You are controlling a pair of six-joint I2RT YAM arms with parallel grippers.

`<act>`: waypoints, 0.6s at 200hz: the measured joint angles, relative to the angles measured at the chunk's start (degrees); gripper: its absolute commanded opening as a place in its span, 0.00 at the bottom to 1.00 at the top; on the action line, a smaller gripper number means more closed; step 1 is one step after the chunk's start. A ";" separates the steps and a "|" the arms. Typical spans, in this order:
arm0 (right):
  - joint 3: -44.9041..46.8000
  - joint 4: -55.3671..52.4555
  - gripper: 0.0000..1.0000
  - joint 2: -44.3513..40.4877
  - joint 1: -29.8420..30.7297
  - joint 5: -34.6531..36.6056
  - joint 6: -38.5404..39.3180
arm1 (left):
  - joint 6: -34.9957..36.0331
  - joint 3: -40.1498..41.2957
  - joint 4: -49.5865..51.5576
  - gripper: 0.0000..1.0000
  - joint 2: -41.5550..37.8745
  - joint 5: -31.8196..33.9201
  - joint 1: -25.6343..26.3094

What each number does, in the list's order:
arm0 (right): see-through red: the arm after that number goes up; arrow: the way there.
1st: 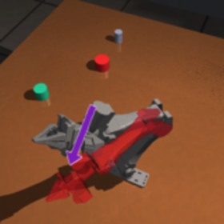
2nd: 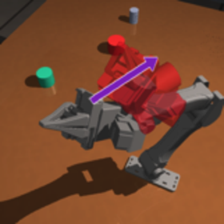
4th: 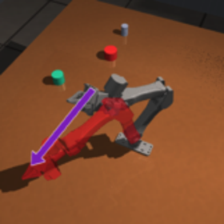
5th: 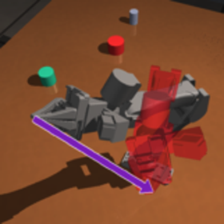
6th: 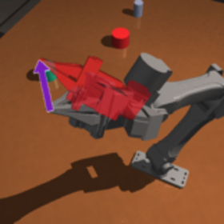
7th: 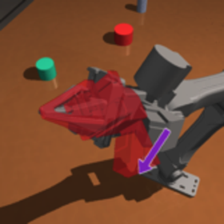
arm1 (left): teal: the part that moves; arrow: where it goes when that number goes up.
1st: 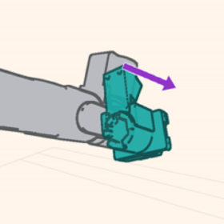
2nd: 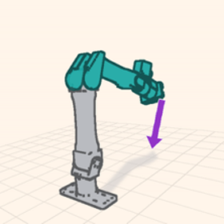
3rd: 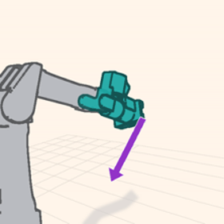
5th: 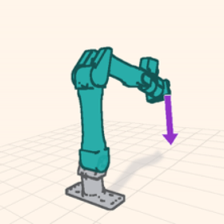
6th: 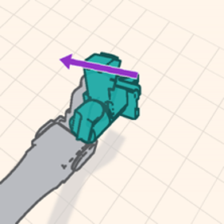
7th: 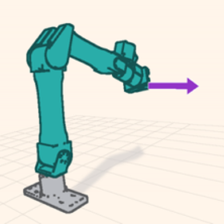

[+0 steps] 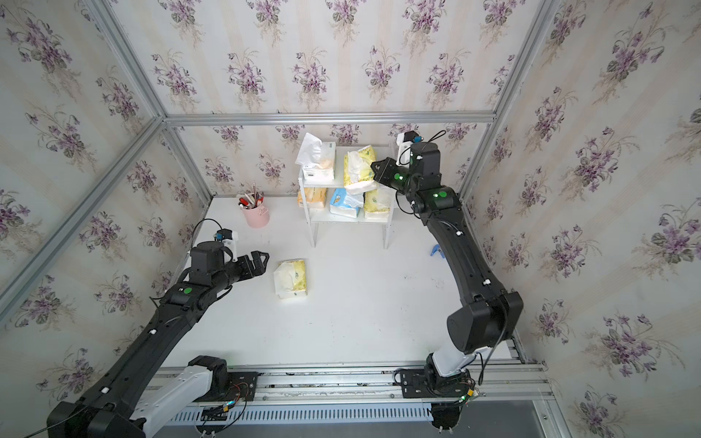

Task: Remove the tissue boxes from the shelf
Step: Pick up a box of tissues from the shelf.

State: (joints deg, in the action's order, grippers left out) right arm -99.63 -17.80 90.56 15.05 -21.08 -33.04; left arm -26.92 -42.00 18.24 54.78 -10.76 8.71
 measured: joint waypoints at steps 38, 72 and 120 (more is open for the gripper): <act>9.75 2.95 0.00 -11.08 0.02 1.14 -0.46 | 0.02 -0.02 -0.04 0.99 0.00 0.50 0.00; 18.84 4.92 0.00 -21.00 0.57 0.92 -1.79 | 0.50 -0.72 -0.04 0.99 0.07 1.64 0.00; 34.14 9.01 0.00 -33.42 3.06 -0.66 -4.94 | 0.59 -1.05 -0.22 0.99 0.00 3.63 0.00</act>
State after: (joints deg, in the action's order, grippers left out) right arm -65.49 -8.80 57.14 18.11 -21.74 -37.98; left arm -26.33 -43.05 18.02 54.78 -7.14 8.71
